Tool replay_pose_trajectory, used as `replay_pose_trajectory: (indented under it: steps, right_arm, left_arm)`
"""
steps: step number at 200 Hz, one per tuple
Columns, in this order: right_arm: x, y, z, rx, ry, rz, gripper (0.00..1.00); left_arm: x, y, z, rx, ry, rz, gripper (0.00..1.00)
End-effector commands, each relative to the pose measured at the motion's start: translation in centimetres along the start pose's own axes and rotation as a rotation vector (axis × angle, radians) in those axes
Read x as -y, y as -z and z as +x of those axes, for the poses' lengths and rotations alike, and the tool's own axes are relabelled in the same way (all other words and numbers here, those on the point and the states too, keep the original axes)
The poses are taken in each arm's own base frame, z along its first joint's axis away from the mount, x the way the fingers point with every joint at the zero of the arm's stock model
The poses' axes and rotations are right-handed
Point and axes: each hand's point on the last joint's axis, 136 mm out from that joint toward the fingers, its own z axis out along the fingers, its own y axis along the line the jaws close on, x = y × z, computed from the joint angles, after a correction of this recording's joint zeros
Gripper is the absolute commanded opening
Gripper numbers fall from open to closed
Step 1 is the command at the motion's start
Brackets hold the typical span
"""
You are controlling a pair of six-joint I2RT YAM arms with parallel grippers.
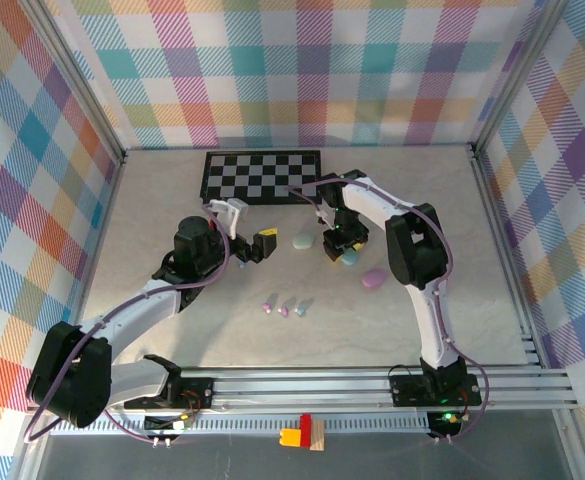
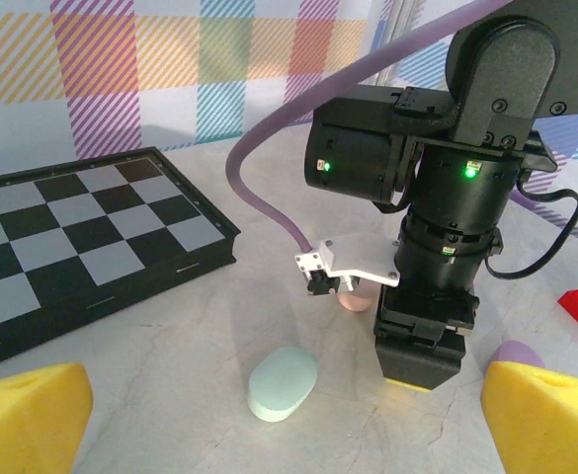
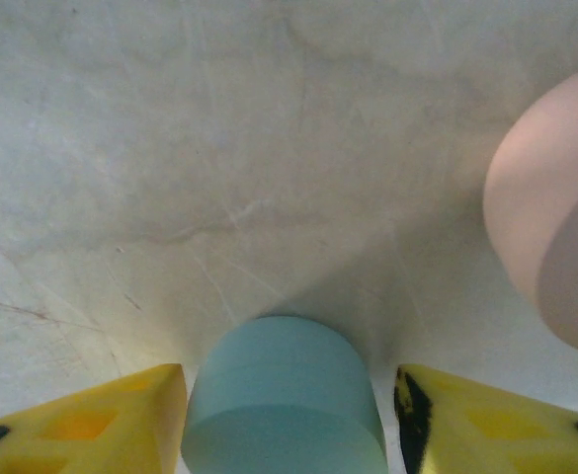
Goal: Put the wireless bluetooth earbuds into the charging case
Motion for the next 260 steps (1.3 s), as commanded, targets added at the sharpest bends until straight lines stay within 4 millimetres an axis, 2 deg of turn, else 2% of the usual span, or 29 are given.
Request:
replay_pose_trajectory:
  steps: [1,26,44,60,81,114,131,142,196,227,260]
  right_arm:
    - [-0.6,0.4,0.0,-0.006,-0.005,-0.016,0.48]
    - [-0.5,1.6,-0.6,0.059,-0.030,-0.013,0.40]
    - [-1.0,3.4,-1.2,0.142,-0.073,-0.054,0.36]
    - [-1.7,5.8,-1.8,0.250,-0.124,-0.124,0.36]
    - [-2.6,9.4,-2.7,0.413,-0.233,-0.297,0.34]
    - [-2.2,15.5,-2.8,0.643,-0.479,-0.667,0.32]
    - [-2.0,17.9,-2.5,0.734,-0.550,-0.815,0.32]
    - [-2.5,19.2,-2.3,0.769,-0.544,-0.891,0.32]
    - [-4.6,22.9,-1.4,0.806,-0.515,-1.118,0.32]
    - [-5.2,23.7,-1.0,0.814,-0.485,-1.184,0.32]
    - [-5.5,23.7,-0.4,0.816,-0.470,-1.199,0.32]
  left_arm:
    - [-0.4,0.3,0.1,0.000,0.007,-0.018,1.00]
    - [-0.5,0.3,0.0,0.001,0.009,-0.024,1.00]
    - [-0.5,0.3,-0.1,0.009,0.017,-0.022,1.00]
    - [-0.4,0.0,-0.3,0.018,0.036,-0.015,1.00]
    - [0.1,-0.6,-0.7,0.029,0.050,-0.011,1.00]
    - [1.3,-1.8,-1.8,0.077,0.058,0.004,0.99]
    - [3.0,-2.5,-2.5,0.113,0.039,0.051,0.98]
    - [4.6,-3.1,-2.7,0.131,-0.010,0.093,0.96]
    - [8.5,-5.9,-3.5,0.178,-0.051,0.198,0.92]
    - [10.0,-7.4,-4.1,0.205,-0.023,0.249,0.91]
    - [11.0,-8.9,-4.4,0.221,-0.014,0.292,0.86]
